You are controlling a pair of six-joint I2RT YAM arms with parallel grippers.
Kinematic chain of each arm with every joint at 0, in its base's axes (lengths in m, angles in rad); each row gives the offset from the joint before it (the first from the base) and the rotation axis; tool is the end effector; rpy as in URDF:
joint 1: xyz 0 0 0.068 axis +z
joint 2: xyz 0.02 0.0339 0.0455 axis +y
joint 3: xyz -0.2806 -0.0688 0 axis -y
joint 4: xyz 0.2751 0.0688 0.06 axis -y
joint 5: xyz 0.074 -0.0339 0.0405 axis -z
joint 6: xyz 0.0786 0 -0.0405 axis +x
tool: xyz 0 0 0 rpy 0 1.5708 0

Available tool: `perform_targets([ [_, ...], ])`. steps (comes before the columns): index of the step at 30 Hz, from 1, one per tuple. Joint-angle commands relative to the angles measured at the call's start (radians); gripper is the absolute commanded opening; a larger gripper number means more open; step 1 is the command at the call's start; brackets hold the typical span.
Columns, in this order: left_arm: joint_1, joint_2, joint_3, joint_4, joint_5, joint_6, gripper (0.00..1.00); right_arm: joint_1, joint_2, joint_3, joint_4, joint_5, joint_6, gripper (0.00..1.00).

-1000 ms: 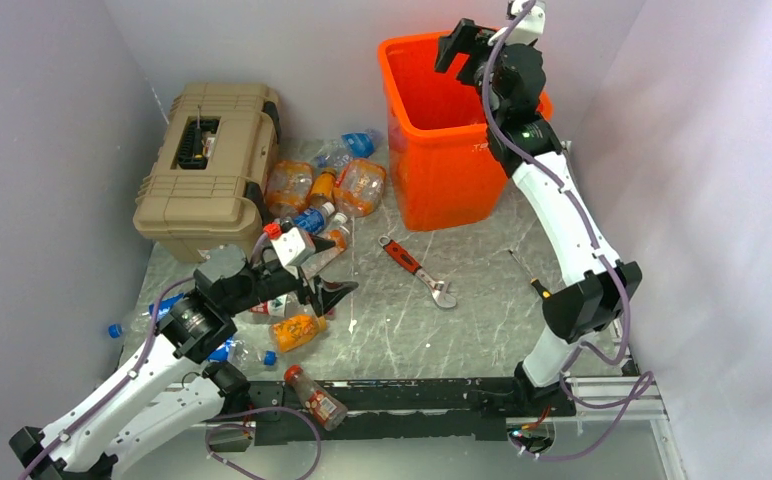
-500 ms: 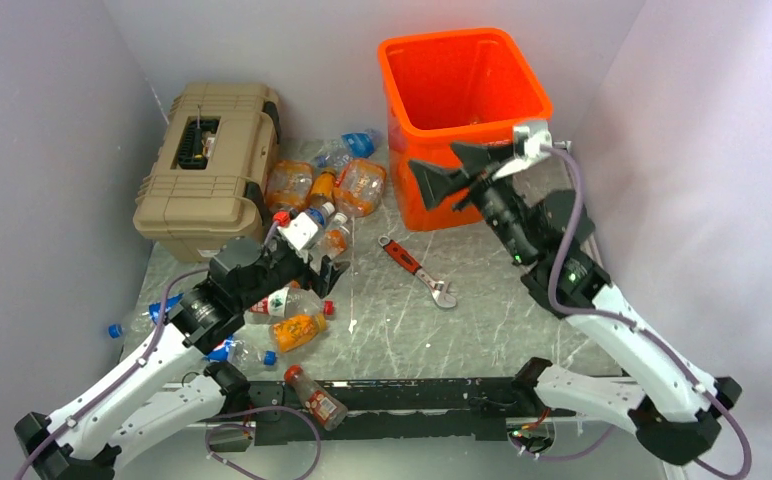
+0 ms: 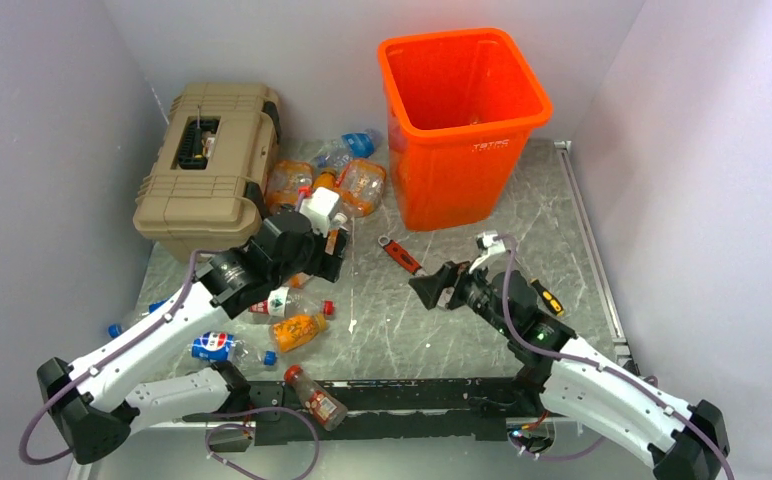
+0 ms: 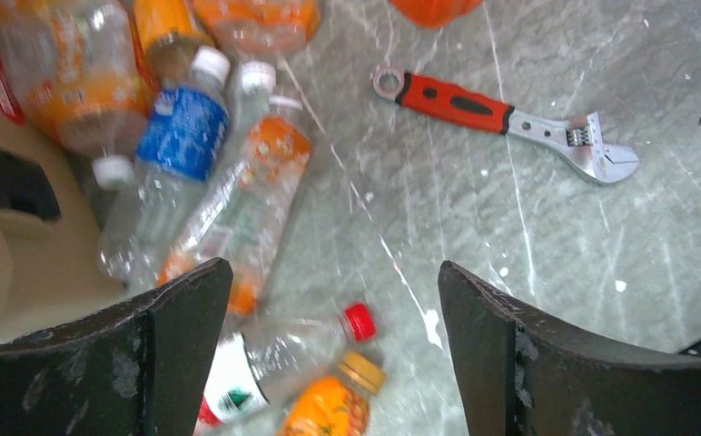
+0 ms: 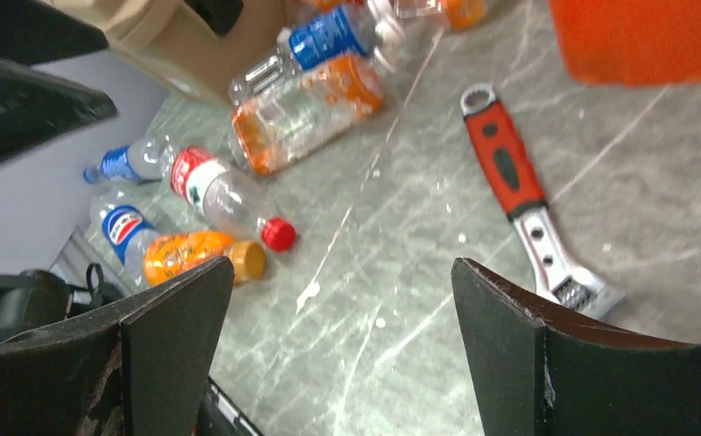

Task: Put the plastic bottles in the bin
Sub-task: Pick up the plastic bottle at the center of the board.

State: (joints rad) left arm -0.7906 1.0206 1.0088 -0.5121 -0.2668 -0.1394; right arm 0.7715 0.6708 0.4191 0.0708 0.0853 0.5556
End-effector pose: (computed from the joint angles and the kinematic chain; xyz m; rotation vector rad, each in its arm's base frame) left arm 0.2108 -0.1836 0.3345 0.5130 2.0232 -0.2890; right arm 0.1706 0.1565 0.2501 -0.1329 1.8329 0.8813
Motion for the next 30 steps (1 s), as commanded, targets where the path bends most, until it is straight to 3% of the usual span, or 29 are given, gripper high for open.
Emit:
perform_targets([
  [1,-0.006,-0.04,0.049,-0.254,-0.059,-0.327,0.91,0.008,-0.083,-0.113,0.068,-0.062,0.111,0.95],
  [3,-0.008,-0.058,0.01,-0.321,-0.071,-0.478,0.99,0.008,-0.095,-0.164,0.093,-0.07,0.126,0.95],
  [7,-0.037,-0.082,-0.097,-0.384,-0.085,-0.641,1.0,0.007,-0.058,-0.2,0.15,-0.094,0.13,0.95],
  [17,-0.174,0.222,0.034,-0.607,-0.17,-0.569,1.0,0.009,0.009,-0.151,0.136,-0.134,0.05,0.94],
  [22,-0.173,0.355,0.077,-0.59,-0.075,-0.45,1.0,0.009,-0.034,-0.152,0.098,-0.125,0.039,0.95],
  [30,-0.152,0.534,0.08,-0.563,-0.022,-0.396,0.99,0.008,-0.114,-0.123,-0.017,-0.099,-0.008,0.95],
])
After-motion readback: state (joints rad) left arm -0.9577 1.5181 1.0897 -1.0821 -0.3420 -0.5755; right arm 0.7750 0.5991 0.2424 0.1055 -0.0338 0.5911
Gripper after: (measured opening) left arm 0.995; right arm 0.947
